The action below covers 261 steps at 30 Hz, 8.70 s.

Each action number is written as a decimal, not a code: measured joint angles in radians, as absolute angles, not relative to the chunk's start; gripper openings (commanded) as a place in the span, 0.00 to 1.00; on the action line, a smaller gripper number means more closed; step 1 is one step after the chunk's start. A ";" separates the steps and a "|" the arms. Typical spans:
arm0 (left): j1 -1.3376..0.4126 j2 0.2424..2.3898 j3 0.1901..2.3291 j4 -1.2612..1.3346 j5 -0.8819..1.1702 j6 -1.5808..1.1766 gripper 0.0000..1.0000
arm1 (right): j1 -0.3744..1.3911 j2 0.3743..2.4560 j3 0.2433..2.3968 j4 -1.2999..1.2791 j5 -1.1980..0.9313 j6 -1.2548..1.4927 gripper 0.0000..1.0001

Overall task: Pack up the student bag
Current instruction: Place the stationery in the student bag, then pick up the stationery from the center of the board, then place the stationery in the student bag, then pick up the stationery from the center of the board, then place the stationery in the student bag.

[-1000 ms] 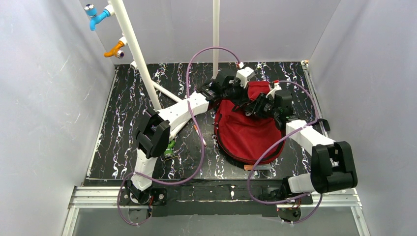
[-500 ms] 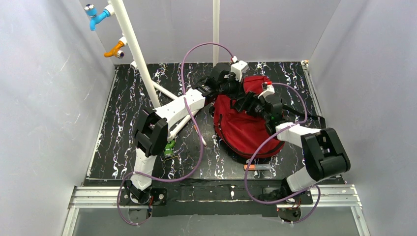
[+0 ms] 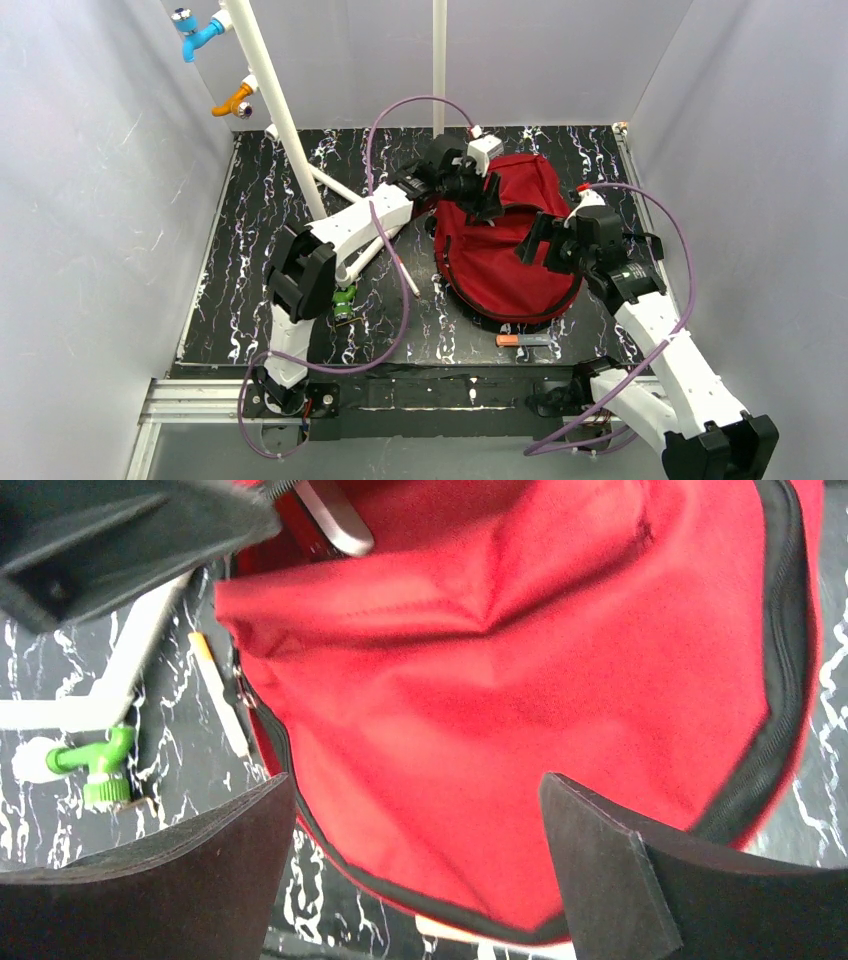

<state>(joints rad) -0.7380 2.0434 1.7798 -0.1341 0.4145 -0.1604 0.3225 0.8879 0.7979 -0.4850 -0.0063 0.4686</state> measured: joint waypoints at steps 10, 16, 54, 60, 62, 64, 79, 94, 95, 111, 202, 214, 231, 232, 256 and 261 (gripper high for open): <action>-0.841 1.469 1.110 0.028 0.418 0.023 0.73 | 0.322 0.963 1.048 -0.752 0.245 0.429 0.98; -1.084 1.328 0.873 0.094 0.428 0.224 0.75 | 0.322 0.902 1.050 -0.736 0.319 0.406 0.98; -1.261 1.943 1.081 0.308 0.250 0.294 0.30 | 0.322 0.752 1.049 -0.761 0.332 0.363 0.98; -1.267 1.889 1.015 0.315 0.199 0.297 0.09 | 0.322 0.749 1.030 -0.755 0.331 0.366 0.99; -1.267 1.857 0.988 0.299 0.189 0.302 0.06 | 0.322 0.749 1.016 -0.754 0.331 0.368 0.98; -1.267 1.815 0.954 0.281 0.190 0.305 0.04 | 0.322 0.749 1.011 -0.754 0.331 0.370 0.98; -1.111 1.453 1.074 -0.057 0.230 -0.009 0.00 | 0.322 0.739 1.003 -0.735 0.339 0.379 0.98; -1.088 1.895 1.726 -0.511 -0.178 -0.383 0.00 | 0.322 0.739 1.003 -0.731 0.342 0.389 0.98; -1.088 1.911 1.739 -0.527 -0.193 -0.392 0.00 | 0.322 0.739 1.003 -0.731 0.343 0.389 0.98; -1.026 2.217 2.181 -0.698 -0.351 -0.485 0.00 | 0.322 0.727 1.003 -0.732 0.347 0.389 1.00; -0.971 0.443 1.023 -0.439 -0.452 -0.189 0.98 | 1.067 2.008 1.425 -0.477 0.308 0.362 0.30; -0.971 0.456 1.023 -0.450 -0.452 -0.176 0.98 | 1.095 1.973 1.427 -0.546 0.329 0.292 0.01; -0.971 0.612 1.018 -0.373 -0.385 -0.184 0.98 | 0.727 1.348 1.199 -0.654 -0.133 0.128 0.01; -0.971 0.619 1.015 -0.366 -0.379 -0.187 0.98 | 0.698 1.323 1.179 -0.664 -0.136 0.129 0.01; -0.971 0.631 1.000 -0.344 -0.324 -0.244 0.98 | 0.440 1.507 1.378 -0.986 0.019 0.194 0.01; -0.971 0.614 1.000 -0.345 -0.325 -0.246 0.98 | 0.429 1.623 1.432 -0.911 0.024 0.207 0.01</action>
<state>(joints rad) -0.9714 0.6144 0.9997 -0.3447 -0.3248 -0.2462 0.4290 1.6234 1.4319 -0.9112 0.0238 0.2066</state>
